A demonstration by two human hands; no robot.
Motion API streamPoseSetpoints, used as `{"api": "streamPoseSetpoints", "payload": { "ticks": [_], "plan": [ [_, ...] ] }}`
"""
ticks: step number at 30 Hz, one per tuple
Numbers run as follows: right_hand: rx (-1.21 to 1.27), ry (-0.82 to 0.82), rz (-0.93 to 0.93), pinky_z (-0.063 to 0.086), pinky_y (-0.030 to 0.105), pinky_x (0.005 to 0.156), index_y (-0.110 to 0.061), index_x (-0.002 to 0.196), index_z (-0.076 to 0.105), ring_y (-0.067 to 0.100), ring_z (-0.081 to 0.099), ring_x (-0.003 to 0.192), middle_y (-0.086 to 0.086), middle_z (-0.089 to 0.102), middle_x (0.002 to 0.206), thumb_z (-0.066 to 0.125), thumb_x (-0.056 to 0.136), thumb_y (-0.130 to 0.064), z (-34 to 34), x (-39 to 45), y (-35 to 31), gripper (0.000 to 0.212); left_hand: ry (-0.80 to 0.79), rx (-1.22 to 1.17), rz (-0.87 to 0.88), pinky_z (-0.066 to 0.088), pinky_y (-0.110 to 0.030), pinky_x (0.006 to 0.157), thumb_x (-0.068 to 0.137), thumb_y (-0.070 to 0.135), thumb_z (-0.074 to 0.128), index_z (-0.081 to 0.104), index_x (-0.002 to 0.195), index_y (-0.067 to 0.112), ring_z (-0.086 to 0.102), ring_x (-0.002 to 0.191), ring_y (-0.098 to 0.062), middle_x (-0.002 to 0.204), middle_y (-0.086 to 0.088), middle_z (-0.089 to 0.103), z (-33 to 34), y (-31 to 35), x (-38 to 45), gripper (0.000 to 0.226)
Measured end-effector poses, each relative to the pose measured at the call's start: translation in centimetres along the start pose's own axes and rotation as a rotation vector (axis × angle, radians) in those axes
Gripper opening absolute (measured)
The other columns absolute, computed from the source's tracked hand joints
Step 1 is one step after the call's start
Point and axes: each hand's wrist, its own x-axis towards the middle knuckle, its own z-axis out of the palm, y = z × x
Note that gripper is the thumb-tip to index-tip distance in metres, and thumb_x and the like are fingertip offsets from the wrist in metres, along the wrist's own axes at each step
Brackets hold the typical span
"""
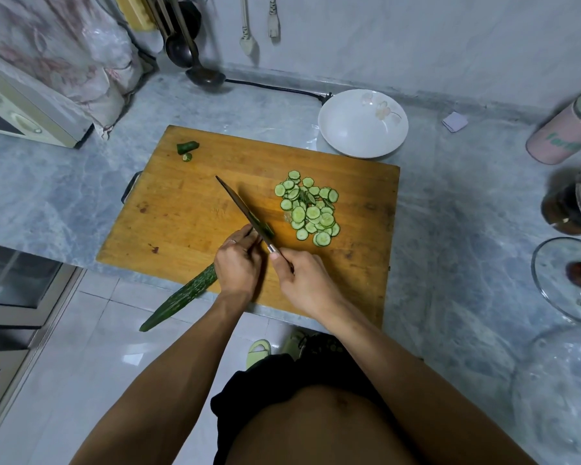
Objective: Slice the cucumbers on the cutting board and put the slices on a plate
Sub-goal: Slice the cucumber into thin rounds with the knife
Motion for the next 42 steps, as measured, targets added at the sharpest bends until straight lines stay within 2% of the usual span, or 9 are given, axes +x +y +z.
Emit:
{"api": "streamPoseSetpoints", "payload": {
  "ticks": [4, 9, 13, 17, 26, 30, 34, 39, 42],
  "plan": [
    [-0.003, 0.008, 0.011, 0.04, 0.036, 0.056, -0.02, 0.075, 0.051, 0.022, 0.044, 0.059, -0.004, 0.044, 0.06, 0.043, 0.104, -0.04, -0.3, 0.0, 0.1, 0.037, 0.007, -0.035, -0.007, 0.057, -0.036, 0.081, 0.078, 0.01, 0.054, 0.077, 0.102, 0.011, 0.07, 0.097, -0.022, 0.117, -0.005, 0.07, -0.2, 0.1, 0.0, 0.033],
    [-0.05, -0.015, -0.025, 0.045, 0.04, 0.059, -0.015, 0.089, 0.059, 0.029, 0.048, 0.064, -0.003, 0.047, 0.061, 0.042, 0.104, -0.04, -0.7, -1.6, -0.2, 0.034, 0.018, 0.003, 0.045, 0.054, -0.029, 0.064, 0.072, 0.004, 0.054, 0.078, 0.093, 0.01, 0.071, 0.082, -0.027, 0.113, -0.004, 0.072, -0.5, 0.5, -0.2, 0.032],
    [-0.029, -0.007, -0.047, 0.043, 0.04, 0.058, -0.016, 0.087, 0.057, 0.025, 0.044, 0.062, -0.002, 0.046, 0.062, 0.042, 0.105, -0.038, -1.1, -2.2, -0.5, 0.032, 0.017, 0.006, 0.029, 0.051, -0.026, 0.064, 0.074, -0.002, 0.058, 0.078, 0.091, 0.008, 0.07, 0.079, -0.027, 0.113, -0.004, 0.072, -0.5, 0.6, -0.1, 0.028],
    [-0.005, 0.003, -0.059, 0.034, 0.033, 0.055, -0.014, 0.086, 0.058, 0.017, 0.041, 0.056, -0.003, 0.042, 0.059, 0.043, 0.105, -0.037, -1.1, -2.6, -0.6, 0.033, 0.01, -0.018, 0.026, 0.055, -0.03, 0.07, 0.076, 0.004, 0.055, 0.078, 0.095, 0.008, 0.071, 0.084, -0.027, 0.114, -0.005, 0.071, -0.5, 0.3, 0.0, 0.03],
    [-0.016, -0.027, -0.065, 0.033, 0.033, 0.055, -0.016, 0.087, 0.057, 0.015, 0.041, 0.057, -0.004, 0.043, 0.06, 0.041, 0.105, -0.038, -1.1, -2.7, -0.8, 0.033, 0.022, -0.033, 0.044, 0.049, -0.024, 0.067, 0.073, 0.001, 0.053, 0.077, 0.09, 0.006, 0.069, 0.079, -0.028, 0.103, -0.009, 0.074, -0.5, 0.2, -0.1, 0.03],
    [-0.001, -0.03, -0.051, 0.033, 0.033, 0.058, -0.018, 0.087, 0.056, 0.021, 0.041, 0.065, -0.003, 0.044, 0.064, 0.04, 0.105, -0.04, -0.9, -2.4, -0.6, 0.033, 0.023, -0.027, 0.056, 0.054, -0.027, 0.069, 0.074, 0.003, 0.054, 0.077, 0.092, 0.006, 0.07, 0.082, -0.027, 0.107, -0.009, 0.073, -0.4, 0.1, -0.1, 0.029],
    [0.001, -0.02, -0.045, 0.033, 0.033, 0.059, -0.022, 0.084, 0.05, 0.021, 0.04, 0.063, -0.005, 0.042, 0.061, 0.039, 0.106, -0.038, -0.5, -2.3, -0.8, 0.03, 0.026, -0.032, 0.039, 0.055, -0.031, 0.066, 0.075, 0.008, 0.053, 0.077, 0.091, 0.006, 0.069, 0.081, -0.03, 0.105, -0.01, 0.073, -0.3, 0.1, 0.0, 0.029],
    [-0.015, -0.01, -0.024, 0.043, 0.039, 0.061, -0.019, 0.088, 0.054, 0.027, 0.045, 0.065, -0.003, 0.044, 0.062, 0.039, 0.106, -0.038, 0.0, -1.5, -1.0, 0.03, 0.04, -0.044, 0.032, 0.05, -0.03, 0.059, 0.075, 0.009, 0.052, 0.076, 0.085, 0.004, 0.068, 0.076, -0.031, 0.099, -0.01, 0.074, -0.2, 0.2, -0.2, 0.026],
    [-0.024, -0.008, -0.017, 0.046, 0.039, 0.064, -0.015, 0.099, 0.062, 0.031, 0.051, 0.071, 0.0, 0.048, 0.065, 0.04, 0.106, -0.039, 0.3, -0.7, -0.8, 0.033, 0.042, -0.051, 0.047, 0.051, -0.03, 0.058, 0.074, 0.006, 0.053, 0.076, 0.086, 0.005, 0.068, 0.078, -0.03, 0.101, -0.008, 0.074, 0.0, 0.3, -0.2, 0.026]
  ]
}}
